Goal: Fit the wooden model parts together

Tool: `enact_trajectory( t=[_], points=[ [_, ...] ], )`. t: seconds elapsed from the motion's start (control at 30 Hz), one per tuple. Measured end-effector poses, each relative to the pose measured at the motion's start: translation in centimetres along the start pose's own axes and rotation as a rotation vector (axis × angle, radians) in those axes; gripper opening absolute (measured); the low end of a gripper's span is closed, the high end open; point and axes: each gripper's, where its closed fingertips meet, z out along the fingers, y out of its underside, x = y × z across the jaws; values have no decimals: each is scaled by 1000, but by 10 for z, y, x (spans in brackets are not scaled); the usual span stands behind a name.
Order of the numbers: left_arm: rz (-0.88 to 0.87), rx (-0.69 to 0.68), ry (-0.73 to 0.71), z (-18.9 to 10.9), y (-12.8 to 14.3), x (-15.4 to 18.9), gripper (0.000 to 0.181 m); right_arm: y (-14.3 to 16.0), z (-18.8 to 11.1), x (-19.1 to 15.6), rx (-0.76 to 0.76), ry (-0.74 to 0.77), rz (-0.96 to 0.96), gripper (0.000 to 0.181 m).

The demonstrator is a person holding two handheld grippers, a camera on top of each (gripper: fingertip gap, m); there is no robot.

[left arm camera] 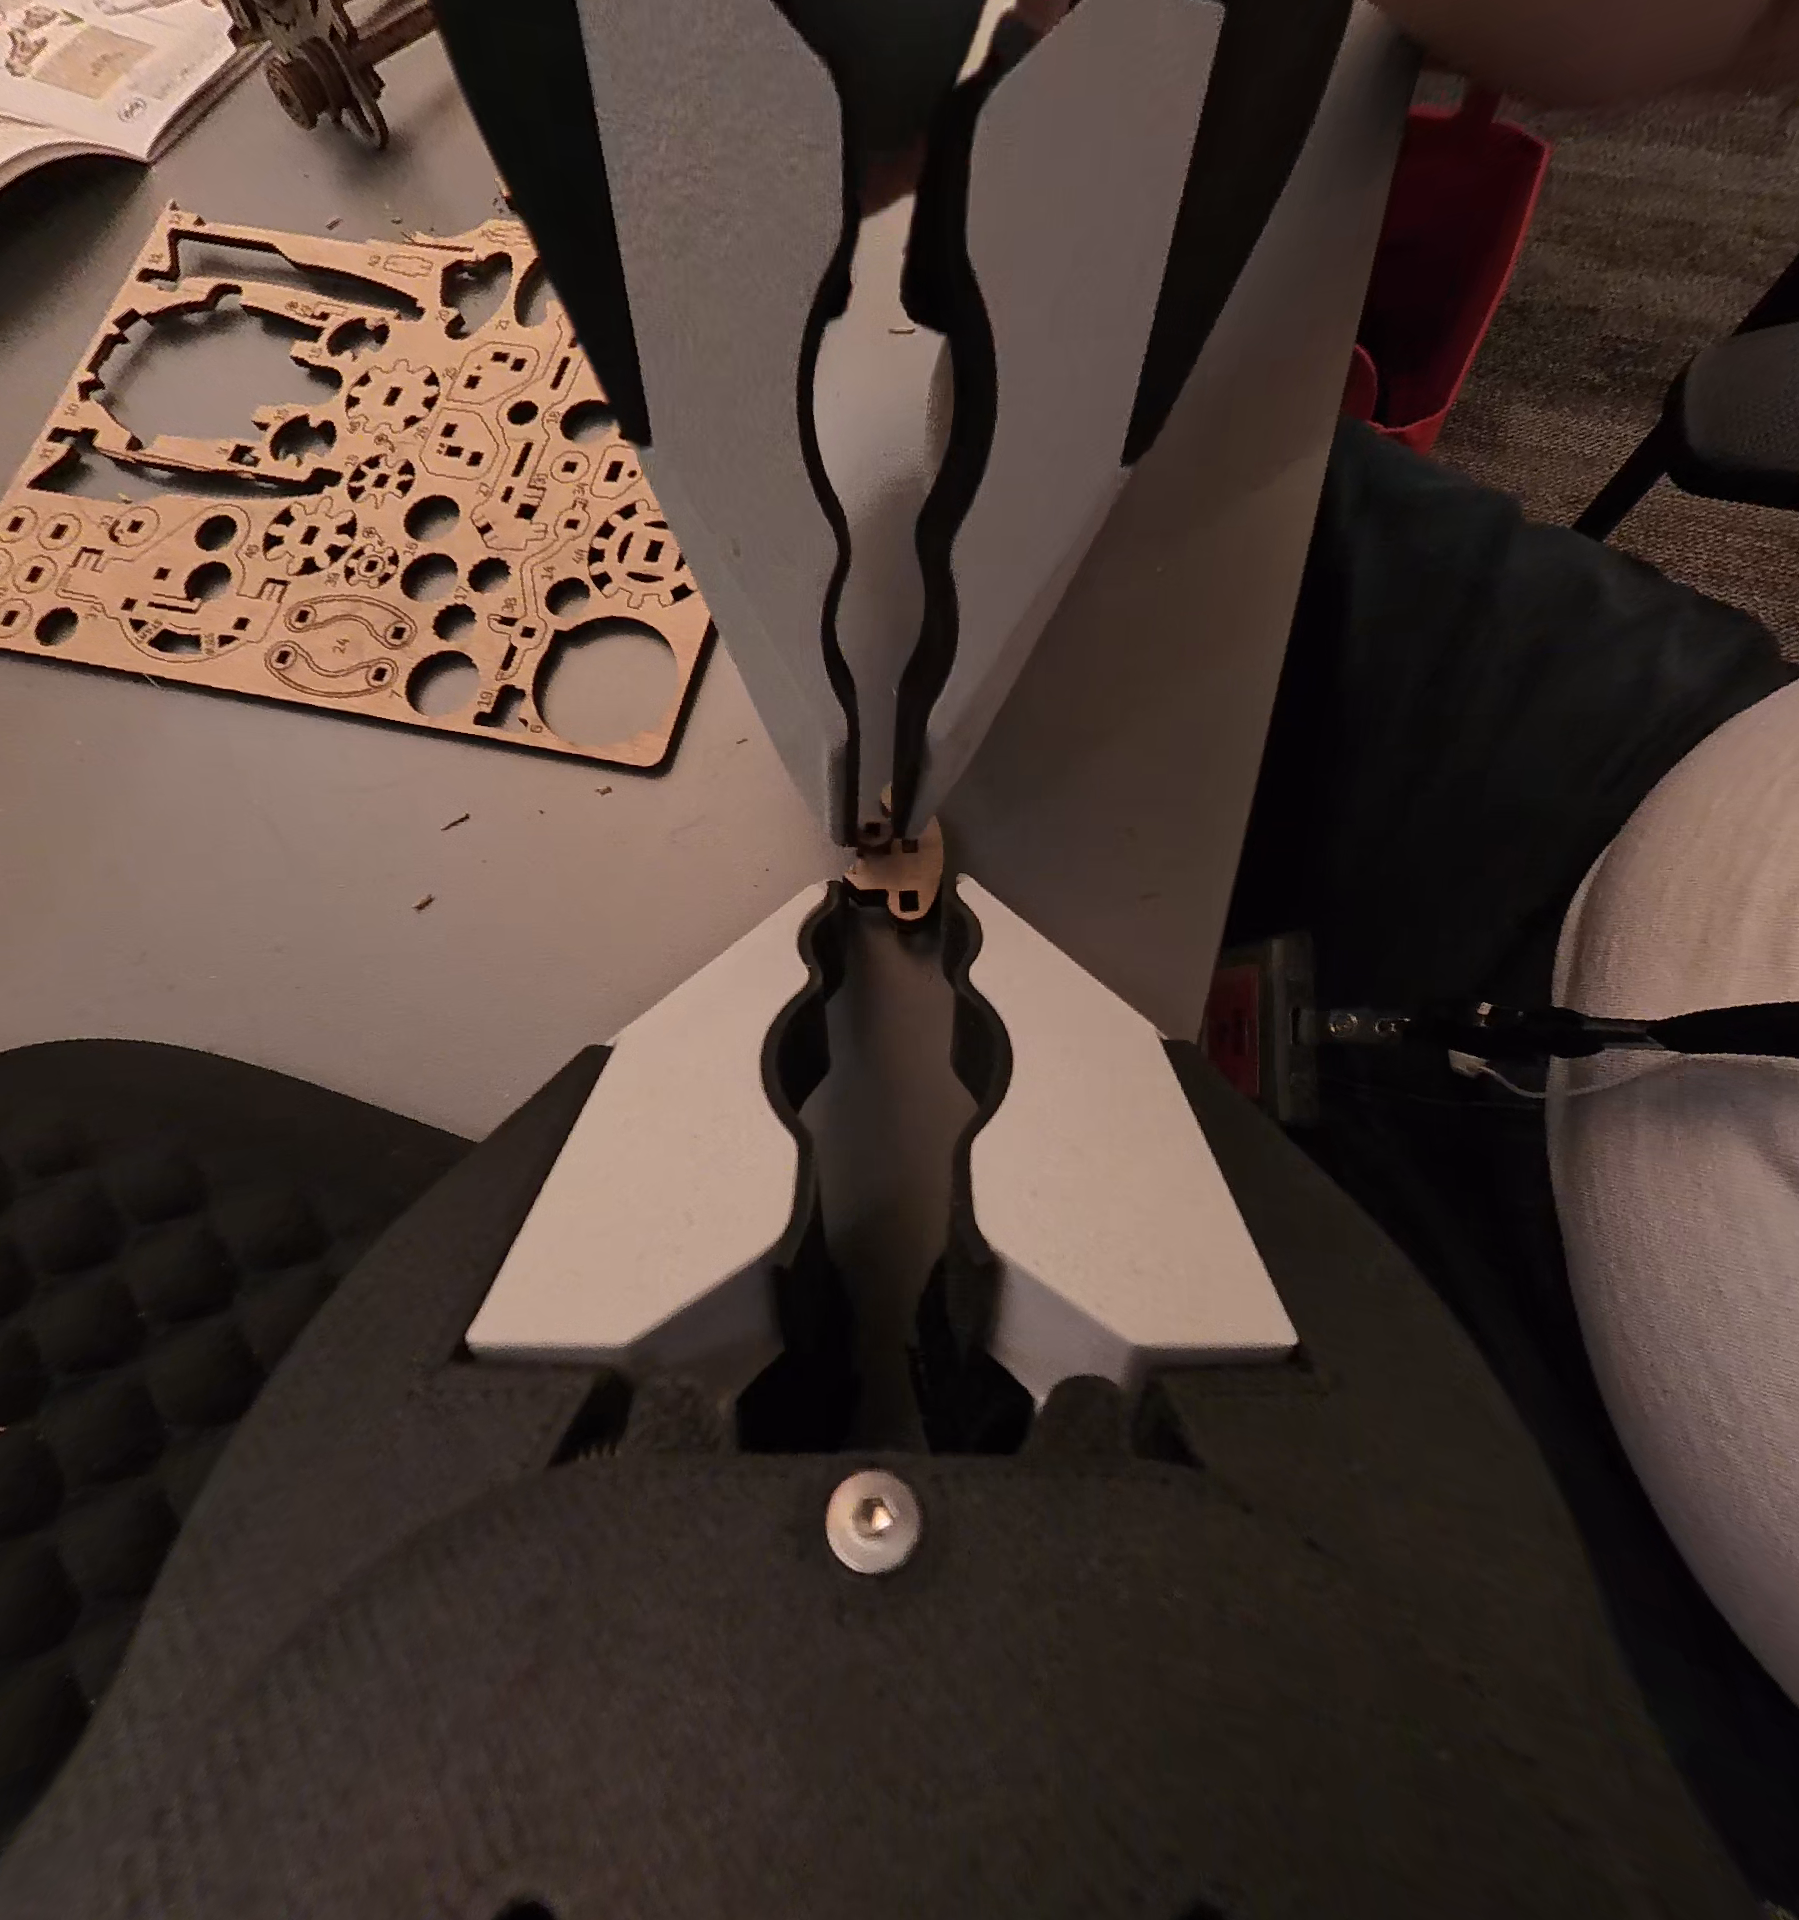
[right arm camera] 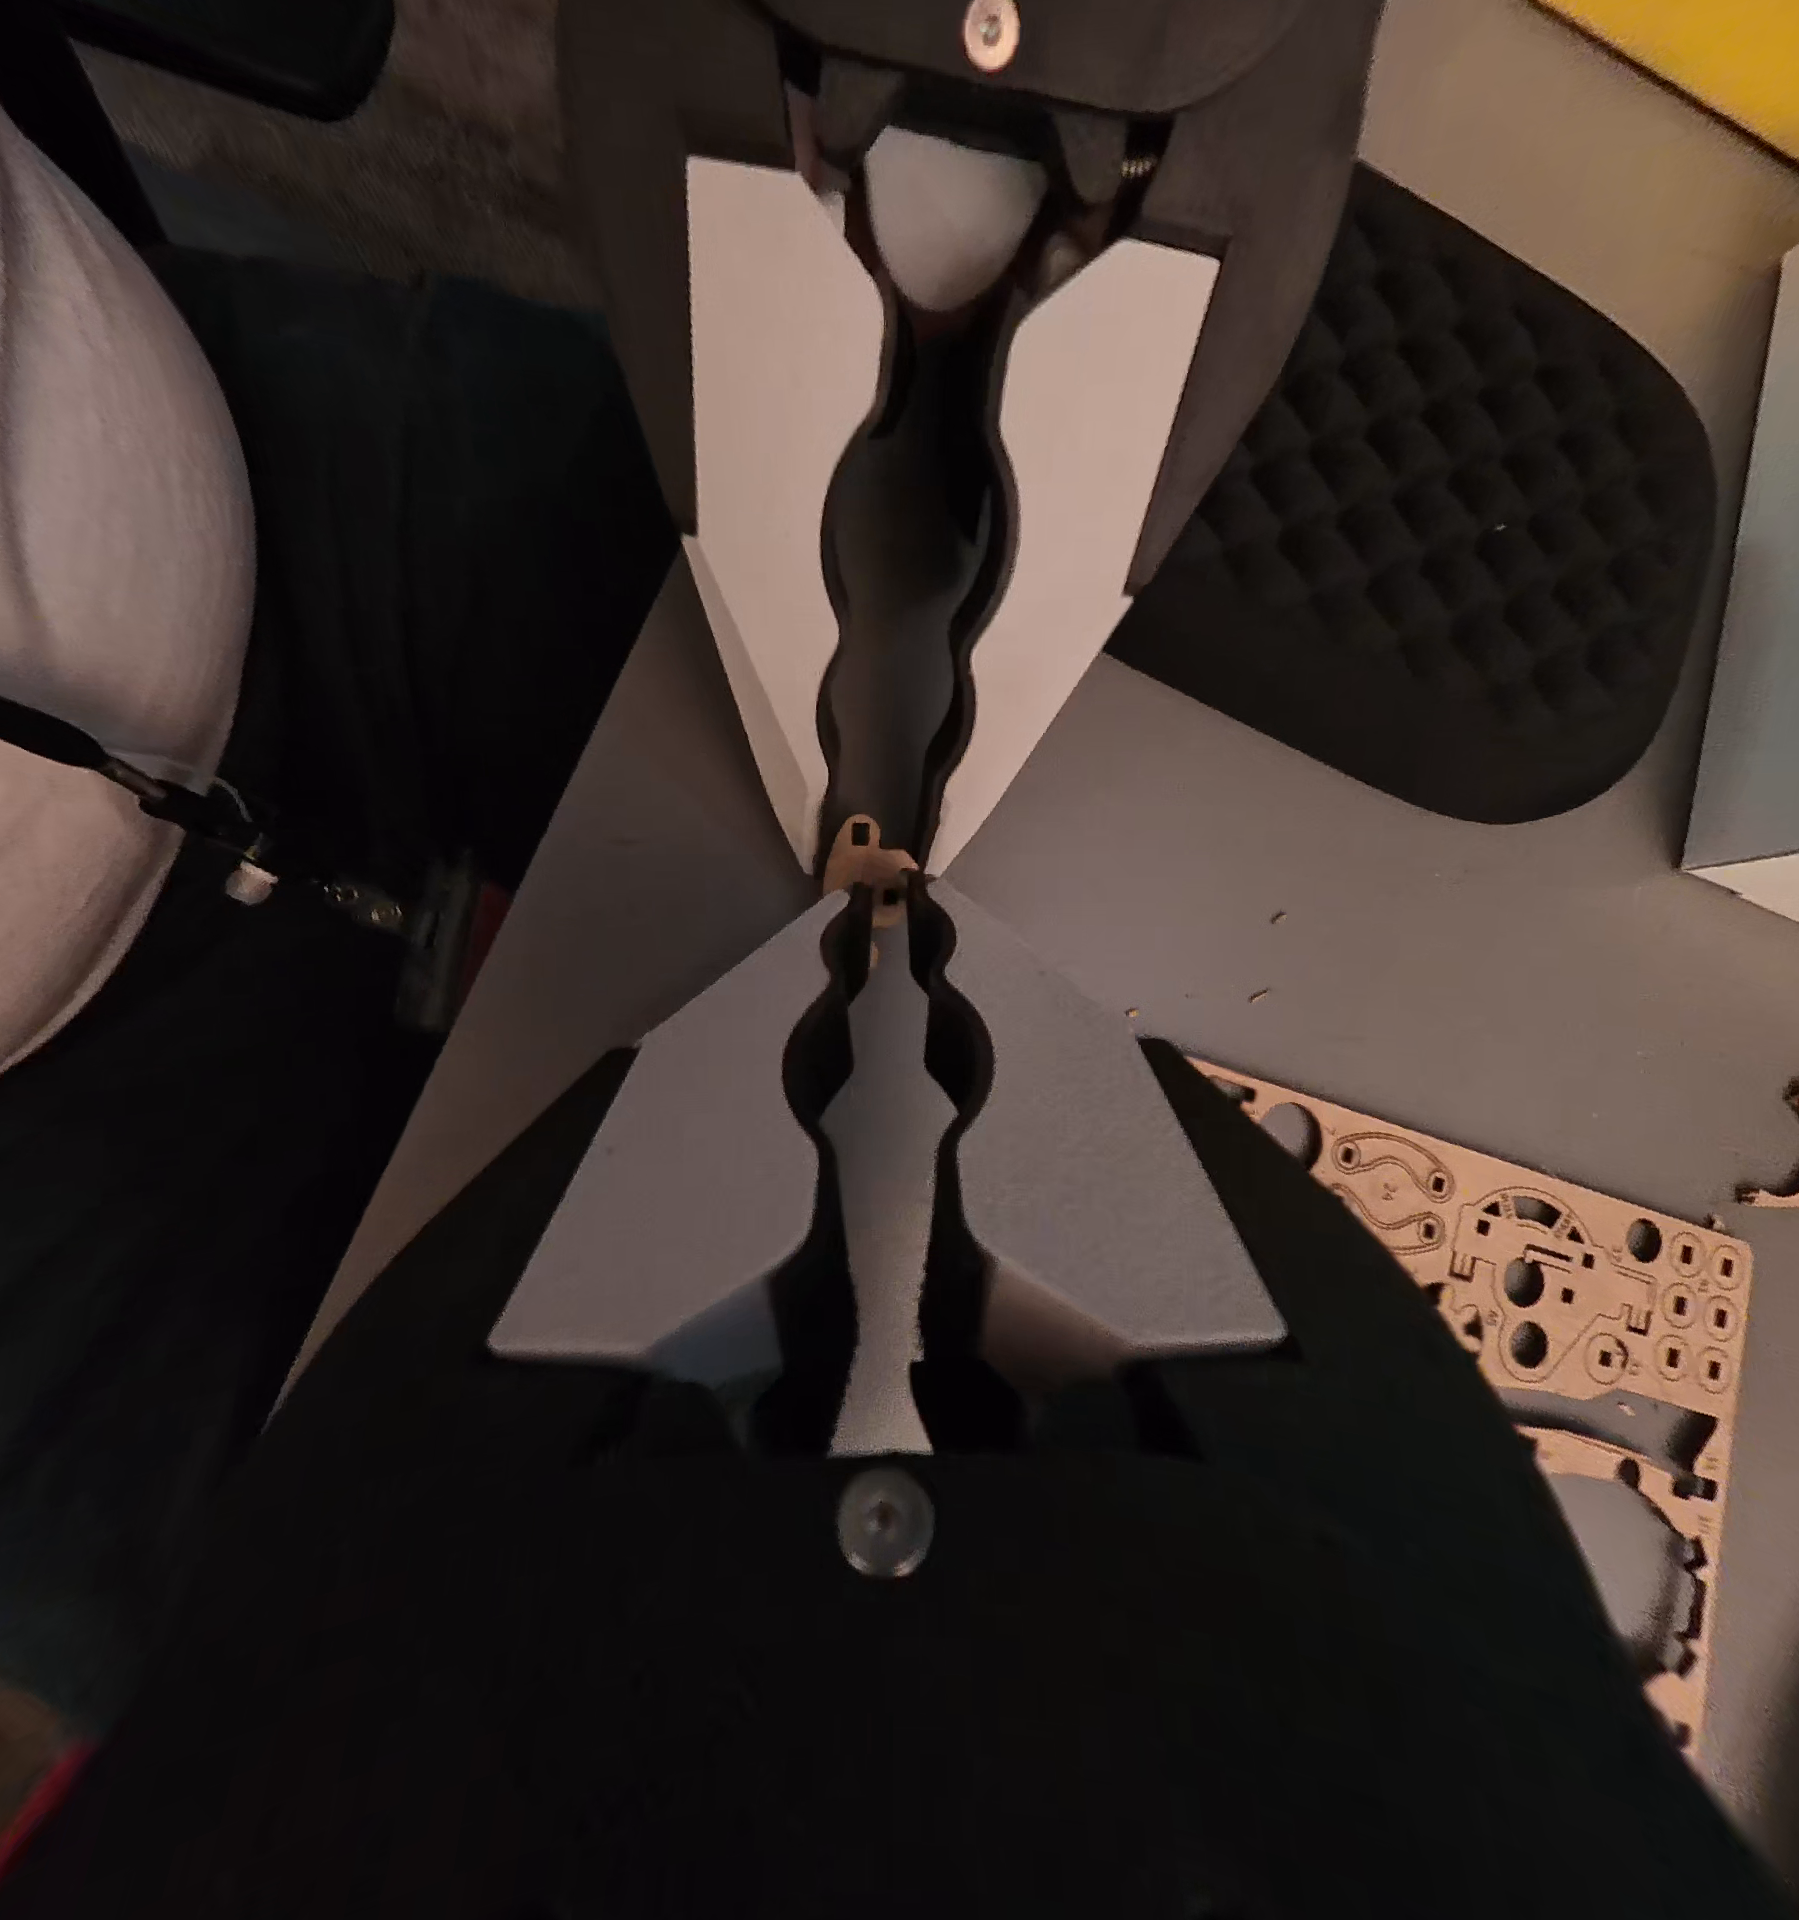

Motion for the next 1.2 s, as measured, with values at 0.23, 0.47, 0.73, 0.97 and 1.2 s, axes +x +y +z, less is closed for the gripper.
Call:
enact_trajectory(
  t=[0.23,0.47,0.73,0.97,1.2],
  points=[
    [-3,-1,2,0,0,0,17,0,1,0,-123,-50,-23,5],
    [-3,-1,3,0,0,0,17,1,2,-1,-191,-78,-29,6],
    [-3,-1,3,0,0,0,17,1,3,-2,-256,-112,-36,5],
    [-1,0,2,0,0,0,17,0,2,-4,-129,-172,30,5],
    [-2,0,3,0,0,0,17,-2,0,-2,55,-217,77,5]
  ],
)
